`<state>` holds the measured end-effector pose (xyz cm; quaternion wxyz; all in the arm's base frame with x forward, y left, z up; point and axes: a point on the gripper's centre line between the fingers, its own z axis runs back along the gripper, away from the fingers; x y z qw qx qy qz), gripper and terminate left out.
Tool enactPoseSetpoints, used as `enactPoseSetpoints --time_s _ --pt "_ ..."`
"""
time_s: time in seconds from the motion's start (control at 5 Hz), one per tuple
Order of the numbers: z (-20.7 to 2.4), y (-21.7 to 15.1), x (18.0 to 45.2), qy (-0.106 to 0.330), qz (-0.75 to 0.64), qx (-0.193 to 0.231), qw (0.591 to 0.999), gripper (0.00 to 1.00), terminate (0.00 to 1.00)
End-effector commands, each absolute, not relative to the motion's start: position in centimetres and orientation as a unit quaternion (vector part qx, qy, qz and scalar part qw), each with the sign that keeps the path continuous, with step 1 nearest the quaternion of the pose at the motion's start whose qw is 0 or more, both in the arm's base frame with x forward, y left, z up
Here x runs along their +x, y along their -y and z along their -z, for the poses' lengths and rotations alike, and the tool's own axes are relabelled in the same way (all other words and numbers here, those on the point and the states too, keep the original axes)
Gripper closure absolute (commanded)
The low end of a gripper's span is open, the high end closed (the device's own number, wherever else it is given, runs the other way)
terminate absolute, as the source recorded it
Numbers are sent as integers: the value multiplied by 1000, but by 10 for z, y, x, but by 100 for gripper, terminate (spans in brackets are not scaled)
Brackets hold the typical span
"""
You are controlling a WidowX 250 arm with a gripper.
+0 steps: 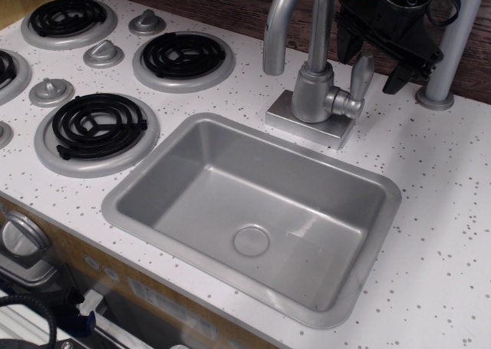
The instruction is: Lever vertical to front
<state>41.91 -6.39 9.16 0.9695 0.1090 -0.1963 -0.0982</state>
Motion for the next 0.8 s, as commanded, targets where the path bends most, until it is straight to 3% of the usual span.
enactPoseSetpoints --time_s 0.0,0.2,0.4,0.6 --pt "-111 57 433 230 92 111 962 0 0" --pt "-107 57 432 228 86 107 964 100 0" --pt "-103 56 427 223 78 106 966 100 0" --pt "-100 56 411 180 63 101 976 100 0"
